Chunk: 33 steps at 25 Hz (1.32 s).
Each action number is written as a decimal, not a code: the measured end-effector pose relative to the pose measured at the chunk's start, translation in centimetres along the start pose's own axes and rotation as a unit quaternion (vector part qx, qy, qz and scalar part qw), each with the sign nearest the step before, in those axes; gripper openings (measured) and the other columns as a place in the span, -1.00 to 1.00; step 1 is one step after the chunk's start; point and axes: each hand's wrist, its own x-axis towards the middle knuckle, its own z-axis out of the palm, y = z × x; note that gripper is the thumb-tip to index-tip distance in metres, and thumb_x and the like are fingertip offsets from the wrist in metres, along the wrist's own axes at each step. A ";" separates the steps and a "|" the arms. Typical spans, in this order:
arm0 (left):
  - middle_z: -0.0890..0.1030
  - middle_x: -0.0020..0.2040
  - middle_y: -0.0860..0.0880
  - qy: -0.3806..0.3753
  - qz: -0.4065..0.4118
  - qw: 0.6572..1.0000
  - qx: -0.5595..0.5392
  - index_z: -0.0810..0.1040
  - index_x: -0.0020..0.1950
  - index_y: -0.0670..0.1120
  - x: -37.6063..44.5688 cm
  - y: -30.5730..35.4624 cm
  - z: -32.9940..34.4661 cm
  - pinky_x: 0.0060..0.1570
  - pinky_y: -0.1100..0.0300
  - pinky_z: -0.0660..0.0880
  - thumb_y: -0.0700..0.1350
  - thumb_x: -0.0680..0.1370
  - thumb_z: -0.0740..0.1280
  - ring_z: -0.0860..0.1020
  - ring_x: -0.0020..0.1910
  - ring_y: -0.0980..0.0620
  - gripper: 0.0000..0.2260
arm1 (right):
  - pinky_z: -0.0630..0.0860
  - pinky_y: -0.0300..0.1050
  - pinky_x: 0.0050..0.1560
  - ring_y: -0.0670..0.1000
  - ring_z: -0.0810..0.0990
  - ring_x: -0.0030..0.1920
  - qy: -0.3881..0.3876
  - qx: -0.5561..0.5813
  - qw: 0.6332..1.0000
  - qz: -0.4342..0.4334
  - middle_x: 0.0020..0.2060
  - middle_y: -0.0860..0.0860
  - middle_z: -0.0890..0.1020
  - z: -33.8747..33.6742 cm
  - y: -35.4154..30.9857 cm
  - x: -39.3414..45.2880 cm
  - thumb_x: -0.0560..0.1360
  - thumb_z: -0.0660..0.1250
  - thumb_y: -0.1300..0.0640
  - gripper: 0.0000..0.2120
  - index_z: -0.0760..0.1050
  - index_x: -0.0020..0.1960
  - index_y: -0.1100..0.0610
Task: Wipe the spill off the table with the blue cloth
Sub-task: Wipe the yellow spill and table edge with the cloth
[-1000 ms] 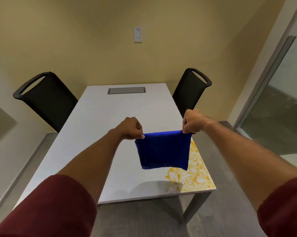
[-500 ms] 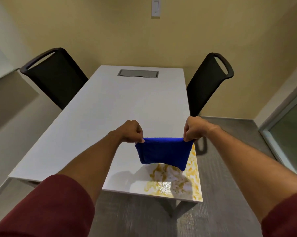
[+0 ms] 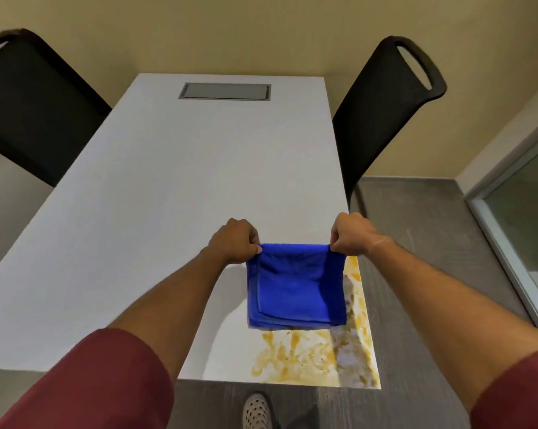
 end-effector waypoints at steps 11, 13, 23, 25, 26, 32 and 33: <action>0.43 0.42 -0.18 0.097 0.022 0.991 0.095 0.34 0.49 -0.13 5.5 -6.2 6.7 0.29 -0.03 0.36 -0.03 0.62 0.20 0.41 0.36 -0.16 -0.55 | 0.42 0.10 0.25 0.18 0.49 0.27 0.177 -0.063 0.981 -0.050 0.29 0.17 0.54 8.4 -2.2 4.1 0.58 0.22 -0.03 -0.56 0.44 0.38 0.16; 0.30 0.53 -0.18 0.113 0.020 0.988 0.099 0.22 0.56 -0.12 5.0 -7.6 7.8 0.41 -0.03 0.24 -0.02 0.64 0.16 0.27 0.49 -0.16 -0.50 | 0.25 0.17 0.45 0.21 0.30 0.48 0.164 -0.046 0.977 -0.128 0.49 0.21 0.34 11.2 -4.4 3.4 0.57 0.13 -0.18 -0.36 0.28 0.52 0.18; -0.08 0.62 -0.08 0.119 0.078 0.979 0.144 -0.07 0.61 -0.09 4.9 -11.4 12.2 0.54 0.06 -0.17 0.12 0.63 -0.11 -0.14 0.60 -0.02 -0.41 | -0.09 0.25 0.56 0.12 -0.09 0.61 0.135 -0.095 0.964 -0.208 0.62 0.11 -0.01 18.9 -5.4 5.2 0.59 -0.11 -0.31 -0.26 -0.03 0.62 0.10; -0.10 0.62 -0.08 0.113 0.080 0.977 0.160 -0.08 0.61 -0.10 5.4 -11.2 12.5 0.53 0.06 -0.18 0.13 0.62 -0.15 -0.16 0.59 -0.01 -0.40 | -0.11 0.24 0.56 0.12 -0.08 0.61 0.140 -0.090 0.965 -0.204 0.62 0.10 -0.01 19.1 -5.3 5.3 0.60 -0.10 -0.30 -0.28 -0.03 0.62 0.10; -0.10 0.62 -0.09 0.114 0.079 0.976 0.166 -0.08 0.61 -0.11 5.5 -11.0 12.6 0.53 0.06 -0.19 0.13 0.62 -0.15 -0.17 0.59 -0.01 -0.40 | -0.12 0.24 0.56 0.12 -0.09 0.61 0.145 -0.087 0.965 -0.199 0.62 0.10 -0.01 19.2 -5.3 5.4 0.60 -0.10 -0.29 -0.28 -0.03 0.62 0.09; -0.06 0.63 -0.12 0.122 0.072 0.975 0.173 -0.06 0.61 -0.14 5.6 -10.2 12.8 0.54 0.03 -0.14 0.09 0.62 -0.10 -0.11 0.60 -0.05 -0.40 | -0.17 0.28 0.54 0.15 -0.15 0.61 0.165 -0.098 0.971 -0.140 0.62 0.13 -0.08 18.1 -3.7 7.1 0.60 -0.16 -0.28 -0.31 -0.07 0.62 0.05; -0.07 0.63 -0.11 0.121 0.071 0.975 0.175 -0.07 0.61 -0.13 5.7 -10.2 12.8 0.54 0.03 -0.15 0.09 0.62 -0.10 -0.12 0.60 -0.05 -0.40 | -0.18 0.30 0.54 0.18 -0.16 0.60 0.170 -0.103 0.972 -0.126 0.61 0.15 -0.09 17.8 -3.3 7.4 0.60 -0.16 -0.29 -0.31 -0.07 0.62 0.03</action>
